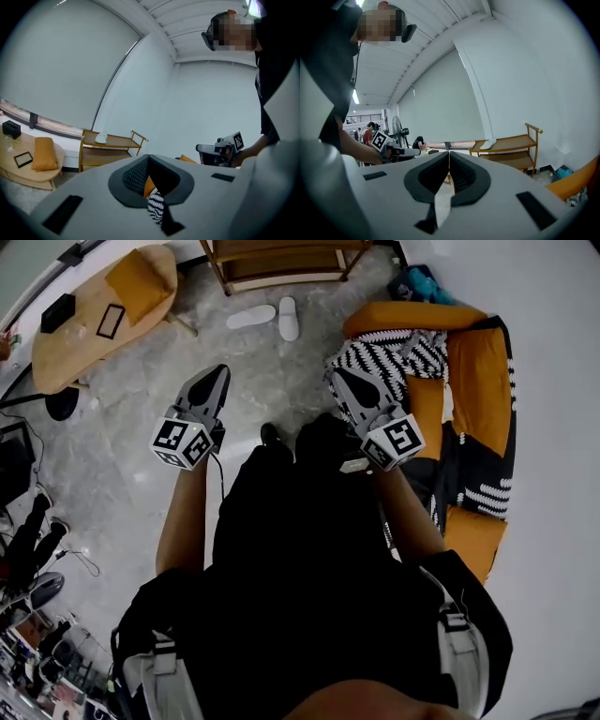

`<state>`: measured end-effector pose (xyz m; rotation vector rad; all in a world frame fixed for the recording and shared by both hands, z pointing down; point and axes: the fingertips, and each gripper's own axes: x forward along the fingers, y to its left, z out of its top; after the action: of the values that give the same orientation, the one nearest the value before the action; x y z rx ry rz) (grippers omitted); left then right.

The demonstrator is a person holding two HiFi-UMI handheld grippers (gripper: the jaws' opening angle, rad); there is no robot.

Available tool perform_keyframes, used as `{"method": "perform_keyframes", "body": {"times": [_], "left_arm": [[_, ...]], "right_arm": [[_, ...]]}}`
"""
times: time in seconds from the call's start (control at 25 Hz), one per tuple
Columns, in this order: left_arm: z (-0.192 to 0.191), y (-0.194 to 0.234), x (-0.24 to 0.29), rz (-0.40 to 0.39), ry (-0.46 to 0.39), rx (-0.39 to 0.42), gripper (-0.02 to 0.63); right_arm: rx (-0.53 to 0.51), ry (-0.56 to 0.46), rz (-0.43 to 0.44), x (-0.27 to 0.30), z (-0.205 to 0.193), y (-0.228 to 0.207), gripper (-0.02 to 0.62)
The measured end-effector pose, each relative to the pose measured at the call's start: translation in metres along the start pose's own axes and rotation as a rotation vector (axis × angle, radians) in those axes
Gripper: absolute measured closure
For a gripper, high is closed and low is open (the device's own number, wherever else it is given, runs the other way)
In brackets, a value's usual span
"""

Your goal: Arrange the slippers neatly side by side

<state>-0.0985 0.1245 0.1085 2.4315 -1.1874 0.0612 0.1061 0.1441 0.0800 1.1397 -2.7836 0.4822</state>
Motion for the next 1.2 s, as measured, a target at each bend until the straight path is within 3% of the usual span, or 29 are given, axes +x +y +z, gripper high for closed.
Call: {"method": "perform_keyframes", "body": {"times": [0.12,0.28,0.6,0.88,1.04,1.2], "left_arm": [[-0.011,0.014,0.038,0.008,0.055,-0.002,0.591],[-0.023,0.030,0.094,0.021,0.125,-0.018,0.592],[-0.055,0.063,0.199,0.075,0.205,-0.152,0.592],[-0.093,0.102,0.272,0.082,0.313,-0.091,0.592],[-0.126,0.137,0.282,0.036,0.377,-0.066,0.592],[-0.202,0.181,0.296,-0.081,0.506,0.034,0.592]], "right_arm": [[0.056,0.011,0.037,0.023,-0.011,-0.035,0.563],[0.108,0.034,0.152,0.062,-0.029,-0.081,0.563],[0.095,0.093,0.289,0.114,-0.045,-0.185,0.563],[0.120,0.130,0.354,0.156,-0.089,-0.239,0.563],[0.142,0.156,0.307,0.194,-0.128,-0.253,0.563],[0.235,0.216,0.190,0.234,-0.198,-0.273,0.563]]}}
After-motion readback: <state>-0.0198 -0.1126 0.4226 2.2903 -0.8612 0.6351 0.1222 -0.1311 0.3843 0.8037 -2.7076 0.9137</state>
